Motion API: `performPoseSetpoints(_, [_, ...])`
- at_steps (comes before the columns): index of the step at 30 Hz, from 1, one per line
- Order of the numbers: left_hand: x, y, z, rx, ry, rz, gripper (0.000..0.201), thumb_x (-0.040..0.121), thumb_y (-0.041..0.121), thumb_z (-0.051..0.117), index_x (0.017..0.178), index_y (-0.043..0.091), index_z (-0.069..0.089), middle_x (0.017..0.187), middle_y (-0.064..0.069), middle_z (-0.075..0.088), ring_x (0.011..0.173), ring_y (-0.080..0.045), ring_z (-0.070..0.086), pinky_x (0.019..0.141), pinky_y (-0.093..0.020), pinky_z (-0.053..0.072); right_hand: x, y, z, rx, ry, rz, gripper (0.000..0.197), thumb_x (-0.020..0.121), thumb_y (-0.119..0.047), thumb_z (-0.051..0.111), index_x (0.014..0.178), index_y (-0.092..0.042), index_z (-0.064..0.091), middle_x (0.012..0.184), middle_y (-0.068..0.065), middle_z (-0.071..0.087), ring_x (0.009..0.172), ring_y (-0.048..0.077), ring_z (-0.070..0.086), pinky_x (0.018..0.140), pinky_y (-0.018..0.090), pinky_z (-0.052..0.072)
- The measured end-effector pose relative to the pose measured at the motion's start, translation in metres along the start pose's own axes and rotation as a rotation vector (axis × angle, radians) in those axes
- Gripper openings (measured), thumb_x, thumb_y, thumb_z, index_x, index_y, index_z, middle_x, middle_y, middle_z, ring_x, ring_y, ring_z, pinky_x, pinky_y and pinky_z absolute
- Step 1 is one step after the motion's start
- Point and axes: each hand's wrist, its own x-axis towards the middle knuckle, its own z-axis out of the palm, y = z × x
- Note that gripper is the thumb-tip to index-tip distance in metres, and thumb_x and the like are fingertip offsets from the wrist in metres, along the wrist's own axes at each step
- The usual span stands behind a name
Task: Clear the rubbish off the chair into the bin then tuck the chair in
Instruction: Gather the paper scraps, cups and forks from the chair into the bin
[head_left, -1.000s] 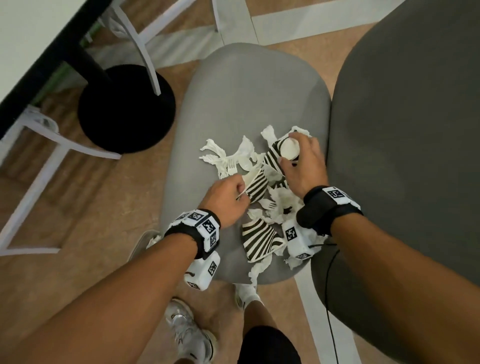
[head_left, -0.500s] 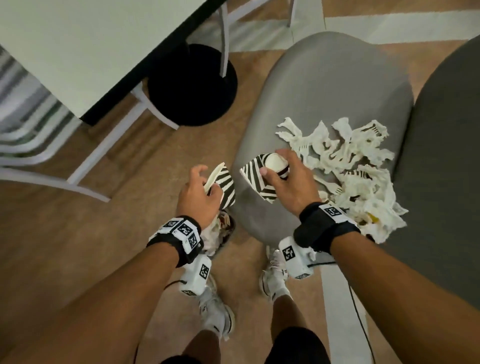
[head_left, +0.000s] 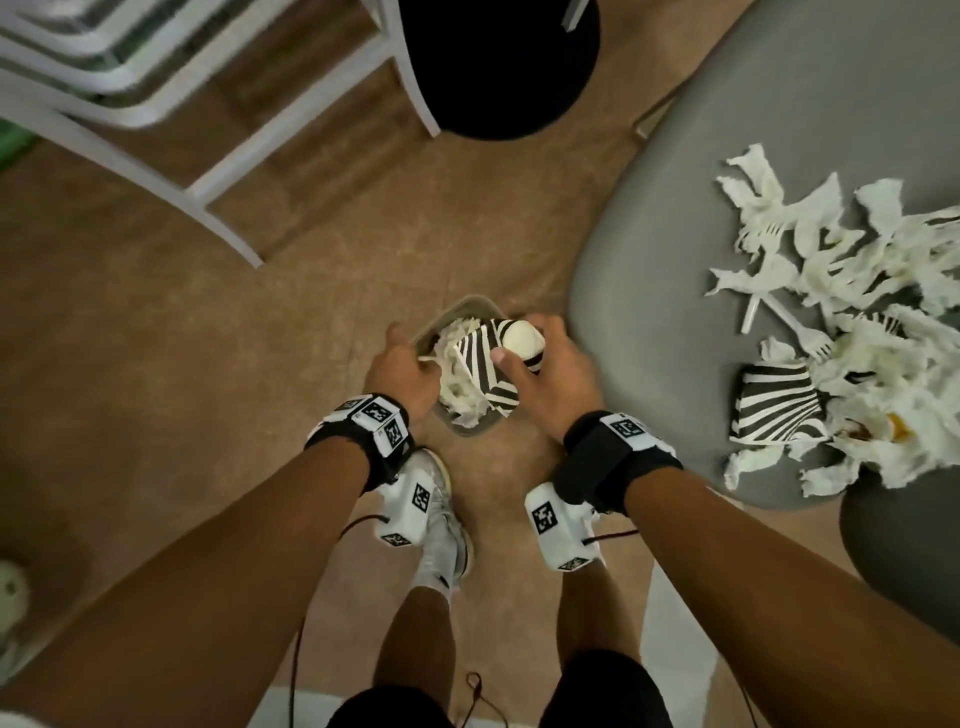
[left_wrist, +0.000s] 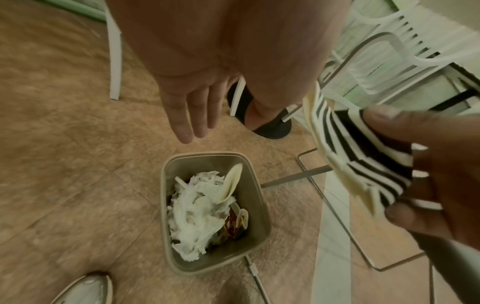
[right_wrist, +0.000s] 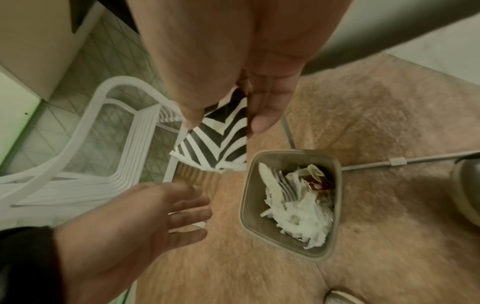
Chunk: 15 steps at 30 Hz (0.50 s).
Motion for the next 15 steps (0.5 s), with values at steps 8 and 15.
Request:
performPoseSetpoints(8, [0.008, -0.04, -0.029, -0.001, 0.014, -0.092, 0.068, 0.095, 0.021, 0.055, 0.152, 0.012, 0.02, 0.139, -0.015, 0.056, 0.122, -0.032, 0.057, 0.098, -0.037, 0.047, 0.02, 0.013, 0.04, -0.227, -0.244, 0.147, 0.091, 0.086, -0.044, 0.072, 0.154, -0.015, 0.019, 0.153, 0.014, 0.039, 0.137, 0.032, 0.044, 0.11, 0.042, 0.039])
performPoseSetpoints(15, [-0.005, -0.011, -0.024, 0.076, 0.007, 0.03, 0.037, 0.094, 0.015, 0.054, 0.129, 0.005, 0.05, 0.121, -0.011, 0.066, 0.104, -0.029, 0.064, 0.09, -0.036, 0.051, 0.01, 0.005, 0.008, -0.286, -0.289, 0.042, 0.014, 0.098, -0.032, 0.056, 0.093, -0.022, 0.063, 0.108, 0.006, 0.072, 0.102, 0.026, 0.067, 0.086, 0.031, 0.05])
